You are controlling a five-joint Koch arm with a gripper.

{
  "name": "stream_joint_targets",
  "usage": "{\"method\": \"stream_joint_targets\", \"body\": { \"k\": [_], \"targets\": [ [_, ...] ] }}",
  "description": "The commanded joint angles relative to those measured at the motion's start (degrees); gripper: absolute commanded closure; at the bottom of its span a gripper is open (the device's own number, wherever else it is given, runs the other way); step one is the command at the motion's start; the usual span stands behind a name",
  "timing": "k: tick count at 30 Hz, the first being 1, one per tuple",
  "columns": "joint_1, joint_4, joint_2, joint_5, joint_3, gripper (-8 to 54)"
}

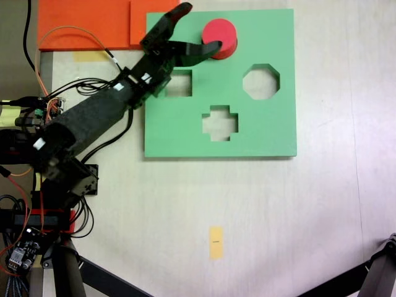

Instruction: Put the cylinder block into the corresponding hole

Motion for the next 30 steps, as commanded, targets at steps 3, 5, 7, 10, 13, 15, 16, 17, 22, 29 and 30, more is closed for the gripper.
{"method": "stream_joint_targets", "body": {
  "k": [3, 5, 7, 10, 13, 15, 16, 17, 22, 29, 30],
  "targets": [
    [6.5, 22.9, 17.7, -23.1, -1.0, 8.0],
    [11.8, 31.6, 22.4, -36.6, -1.0, 9.0],
    [18.9, 35.0, 26.6, -49.0, 1.8, 9.3],
    [27.5, 32.2, 34.5, -72.5, 11.7, 9.6],
    [38.8, 32.3, 39.1, -76.0, 16.4, 9.8],
    [44.0, 32.1, 39.5, -76.2, 19.2, 9.7],
    [47.0, 31.8, 39.5, -77.0, 20.9, 9.7],
    [49.0, 31.2, 39.5, -78.0, 23.0, 9.5],
    [51.9, 16.3, 39.4, -78.2, 38.1, 10.5],
    [48.7, 8.2, 39.3, -78.2, 57.6, 10.5],
    [49.0, 12.4, 39.3, -78.3, 57.5, 10.0]
  ]
}}
